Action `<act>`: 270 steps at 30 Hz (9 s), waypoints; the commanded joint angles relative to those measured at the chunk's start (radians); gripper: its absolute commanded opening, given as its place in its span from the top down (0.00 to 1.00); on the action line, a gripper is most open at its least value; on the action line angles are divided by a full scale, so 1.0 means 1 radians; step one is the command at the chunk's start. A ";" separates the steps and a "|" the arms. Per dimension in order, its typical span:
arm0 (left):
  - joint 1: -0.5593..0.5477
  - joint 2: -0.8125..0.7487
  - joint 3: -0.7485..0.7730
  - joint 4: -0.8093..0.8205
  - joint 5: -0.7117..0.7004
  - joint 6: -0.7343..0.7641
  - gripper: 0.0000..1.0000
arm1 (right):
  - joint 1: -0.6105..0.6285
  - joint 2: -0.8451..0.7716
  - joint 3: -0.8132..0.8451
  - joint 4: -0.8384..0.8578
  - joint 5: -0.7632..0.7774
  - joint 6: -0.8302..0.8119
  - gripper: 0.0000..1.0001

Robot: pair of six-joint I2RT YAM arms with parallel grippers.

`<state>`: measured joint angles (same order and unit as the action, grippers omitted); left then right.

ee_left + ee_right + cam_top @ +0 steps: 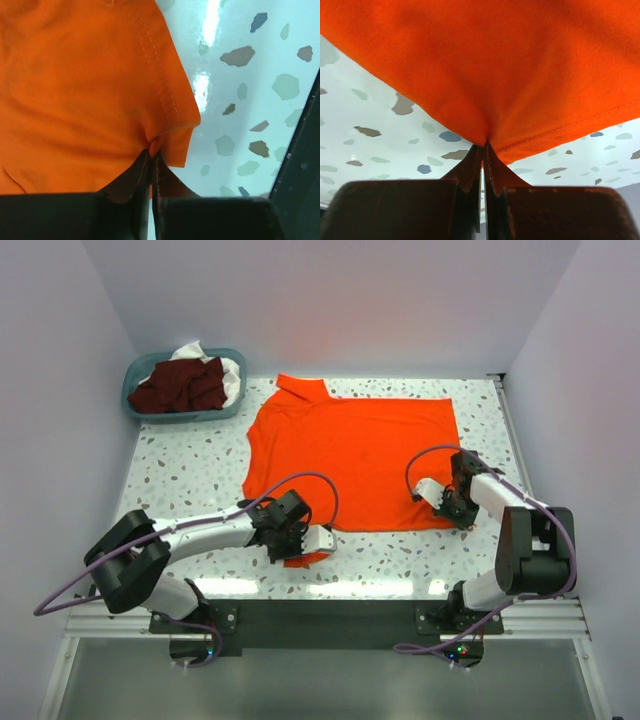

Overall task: Fold and stack the t-shirts
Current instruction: Fold the tshirt

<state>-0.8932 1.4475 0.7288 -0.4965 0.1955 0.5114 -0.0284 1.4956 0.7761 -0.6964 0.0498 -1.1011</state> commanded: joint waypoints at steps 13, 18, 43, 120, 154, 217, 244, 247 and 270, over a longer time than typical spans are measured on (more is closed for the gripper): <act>0.192 -0.196 0.218 -0.470 0.105 0.141 1.00 | -0.004 -0.231 0.077 -0.296 -0.100 -0.013 1.00; 0.198 -0.243 0.247 -0.530 0.128 0.144 1.00 | -0.014 -0.322 0.048 -0.357 -0.088 -0.042 1.00; 0.473 0.385 0.938 -0.565 0.088 0.492 1.00 | -0.036 0.244 0.522 -0.384 -0.091 -0.046 1.00; 0.866 0.458 0.632 -0.418 0.463 -0.050 0.40 | -0.231 0.503 0.634 -0.382 -0.215 0.636 0.51; 0.866 0.643 0.808 -0.648 0.283 0.032 1.00 | -0.229 0.528 0.663 -0.336 -0.065 0.577 1.00; 0.326 0.521 0.635 -0.243 0.137 -0.060 0.60 | -0.166 0.377 0.600 -0.403 -0.229 0.523 0.75; 0.691 0.390 0.713 -0.244 0.439 -0.269 0.69 | 0.205 0.091 0.491 0.036 -0.572 0.765 0.61; 0.747 0.416 0.692 -0.254 0.508 -0.323 0.67 | 0.388 0.104 0.479 0.168 -0.527 0.767 0.59; 0.787 0.405 0.448 -0.278 0.473 -0.335 0.70 | 0.883 0.522 0.655 0.368 -0.289 0.643 0.53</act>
<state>-0.1226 1.8252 1.1790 -0.7574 0.6853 0.1680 0.8505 2.0045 1.3869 -0.3866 -0.2710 -0.4290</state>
